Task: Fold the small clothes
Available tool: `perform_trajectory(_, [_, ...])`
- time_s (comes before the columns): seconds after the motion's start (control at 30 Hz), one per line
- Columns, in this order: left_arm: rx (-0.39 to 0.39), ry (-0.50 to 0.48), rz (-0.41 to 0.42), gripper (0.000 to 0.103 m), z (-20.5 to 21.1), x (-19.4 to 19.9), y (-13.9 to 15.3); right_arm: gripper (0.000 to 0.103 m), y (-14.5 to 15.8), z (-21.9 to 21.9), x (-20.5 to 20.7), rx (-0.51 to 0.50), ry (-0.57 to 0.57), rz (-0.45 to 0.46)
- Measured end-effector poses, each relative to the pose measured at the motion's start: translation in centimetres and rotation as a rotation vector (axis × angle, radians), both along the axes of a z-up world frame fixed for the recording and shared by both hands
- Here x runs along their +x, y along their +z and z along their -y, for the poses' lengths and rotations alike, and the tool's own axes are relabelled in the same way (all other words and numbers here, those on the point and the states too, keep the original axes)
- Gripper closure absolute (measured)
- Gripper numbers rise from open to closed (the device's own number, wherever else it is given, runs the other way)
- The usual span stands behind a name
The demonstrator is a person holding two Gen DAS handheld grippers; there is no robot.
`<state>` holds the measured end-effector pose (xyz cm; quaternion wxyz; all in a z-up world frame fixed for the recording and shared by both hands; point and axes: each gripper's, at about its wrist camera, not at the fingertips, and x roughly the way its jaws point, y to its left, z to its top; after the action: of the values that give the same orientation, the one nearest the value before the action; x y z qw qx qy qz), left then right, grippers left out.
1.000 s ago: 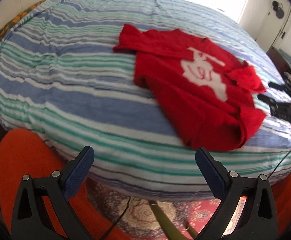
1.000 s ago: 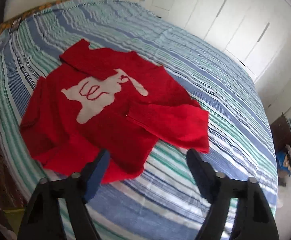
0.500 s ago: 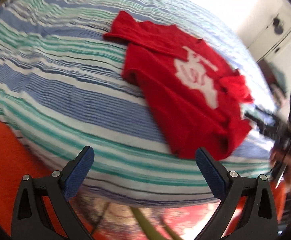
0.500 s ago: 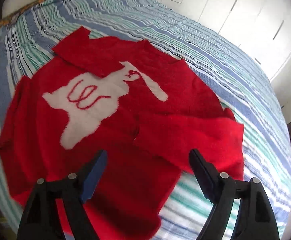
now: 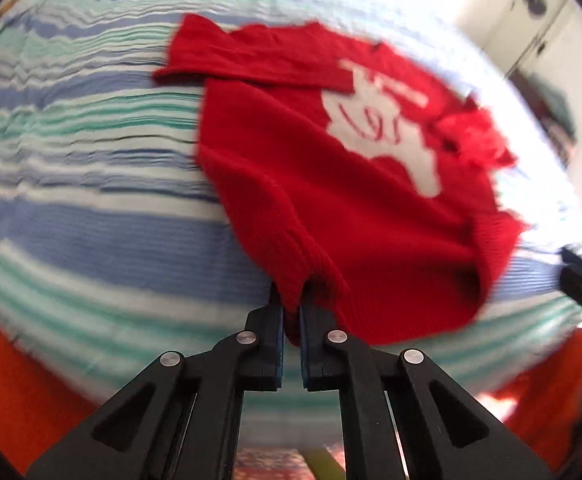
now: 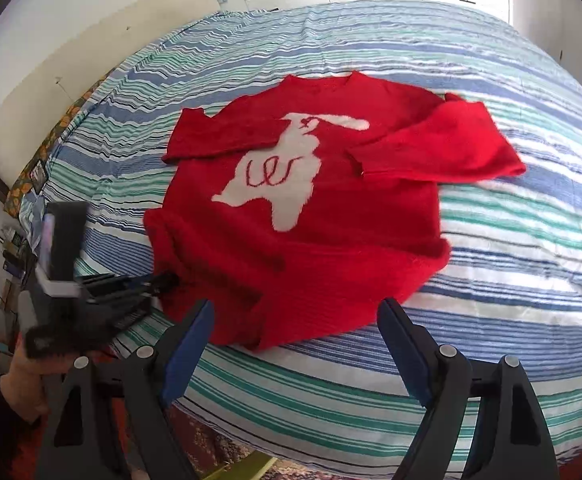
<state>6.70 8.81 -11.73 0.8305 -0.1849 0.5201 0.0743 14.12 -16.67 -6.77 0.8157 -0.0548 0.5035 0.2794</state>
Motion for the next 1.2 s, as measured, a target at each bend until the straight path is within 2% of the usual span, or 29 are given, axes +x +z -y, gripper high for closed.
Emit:
perform_trajectory(0.1, [-0.013,-0.001,0.004,0.099,-0.8,-3.6,0.4,0.020,0.1,1.9,-0.3,-0.067,-0.051,-0.024])
perform_trajectory(0.2, [0.010,0.003,-0.037,0.096,-0.5,-4.2,-0.7,0.020,-0.5,1.8,-0.4,-0.096,-0.052,-0.048])
perform_trajectory(0.27, [0.007,0.010,-0.025,0.095,-0.3,-3.8,-0.6,0.020,-0.7,0.7,-0.3,-0.072,-0.047,-0.069])
perform_trajectory(0.33, [0.001,0.030,0.010,0.077,-0.8,-3.6,-0.4,0.020,-0.5,-1.1,0.1,-0.042,-0.034,-0.060])
perform_trajectory(0.37, [-0.003,0.048,0.024,0.057,-1.1,-3.7,-0.3,0.020,-0.5,-2.4,0.2,-0.050,-0.017,-0.042])
perform_trajectory(0.4, [0.000,0.070,0.035,0.046,-1.5,-3.8,-0.3,0.019,-0.9,-3.9,0.2,-0.077,0.007,-0.025])
perform_trajectory(0.5, [-0.029,0.108,0.043,0.045,-2.4,-4.5,-0.3,0.021,-3.7,-8.3,0.5,-0.162,0.088,-0.009])
perform_trajectory(0.53, [-0.036,0.120,0.049,0.045,-2.8,-4.8,-0.1,0.022,-5.0,-8.9,0.6,-0.221,0.091,0.020])
perform_trajectory(0.57, [-0.040,0.140,0.064,0.044,-3.2,-5.5,0.2,0.030,-6.1,-8.6,0.8,-0.293,0.054,0.038])
perform_trajectory(0.6, [-0.044,0.159,0.076,0.042,-3.5,-6.1,0.4,0.043,-6.7,-7.5,1.0,-0.326,0.002,0.021])
perform_trajectory(0.63, [-0.054,0.178,0.087,0.042,-3.9,-6.6,0.5,0.047,-6.8,-5.7,1.0,-0.307,-0.046,-0.026])
perform_trajectory(0.7, [-0.086,0.213,0.099,0.040,-4.8,-7.3,0.6,0.047,-6.3,-1.2,0.1,-0.283,-0.120,-0.101])
perform_trajectory(0.83, [-0.154,0.250,0.099,0.040,-5.9,-7.3,0.1,0.046,-4.3,7.8,-3.9,-0.304,-0.262,-0.163])
perform_trajectory(0.93, [-0.219,0.222,0.090,0.037,-5.7,-6.1,-0.5,0.045,-1.7,11.7,-4.9,-0.181,-0.366,-0.142])
perform_trajectory(1.0, [-0.266,0.172,0.076,0.026,-5.1,-5.0,-0.9,0.039,0.0,12.5,-4.5,-0.075,-0.378,-0.093])
perform_trajectory(1.03, [-0.287,0.136,0.060,0.026,-4.6,-4.2,-1.3,0.037,0.4,12.4,-3.9,-0.010,-0.357,-0.089])
perform_trajectory(1.07, [-0.298,0.105,0.034,0.026,-4.2,-3.4,-1.9,0.034,0.4,12.0,-3.4,0.055,-0.328,-0.108])
perform_trajectory(1.13, [-0.292,0.094,-0.020,0.026,-3.7,-2.6,-2.8,0.034,-1.4,11.2,-1.8,0.224,-0.266,-0.207])
perform_trajectory(1.2, [-0.314,0.125,-0.040,0.027,-4.0,-2.9,-3.5,0.034,-4.3,10.2,-0.4,0.282,-0.248,-0.310])
